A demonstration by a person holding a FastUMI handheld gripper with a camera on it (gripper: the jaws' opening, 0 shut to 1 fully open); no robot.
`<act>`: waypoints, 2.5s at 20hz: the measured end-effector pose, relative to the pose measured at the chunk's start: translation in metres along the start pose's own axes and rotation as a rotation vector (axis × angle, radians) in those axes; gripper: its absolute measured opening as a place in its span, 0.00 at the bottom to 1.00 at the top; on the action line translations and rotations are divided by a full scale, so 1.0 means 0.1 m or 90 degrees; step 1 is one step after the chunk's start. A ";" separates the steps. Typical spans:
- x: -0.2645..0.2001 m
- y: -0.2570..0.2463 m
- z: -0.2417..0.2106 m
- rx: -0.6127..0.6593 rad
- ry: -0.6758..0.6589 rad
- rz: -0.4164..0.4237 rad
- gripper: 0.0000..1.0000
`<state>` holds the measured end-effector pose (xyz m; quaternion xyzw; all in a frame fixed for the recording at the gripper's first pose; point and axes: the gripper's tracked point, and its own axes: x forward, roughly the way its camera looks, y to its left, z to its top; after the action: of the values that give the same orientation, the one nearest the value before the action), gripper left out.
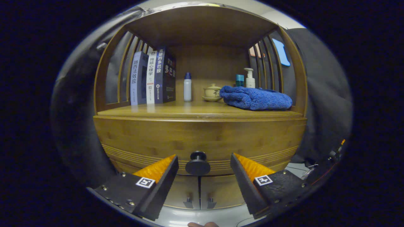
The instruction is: Pull open the drawer, take out the items inside it, and place them on the countertop above the cabinet.
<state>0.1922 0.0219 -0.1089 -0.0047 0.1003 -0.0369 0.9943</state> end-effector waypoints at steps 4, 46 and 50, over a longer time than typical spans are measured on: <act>0.17 0.05 -0.13 0.011 0.037 0.010 0.77; -1.42 0.03 -0.53 0.051 0.007 0.003 0.28; -1.43 0.04 -0.56 0.035 0.030 0.019 0.28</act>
<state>0.0418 0.0366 -0.1358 0.0252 0.1226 -0.0249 0.9918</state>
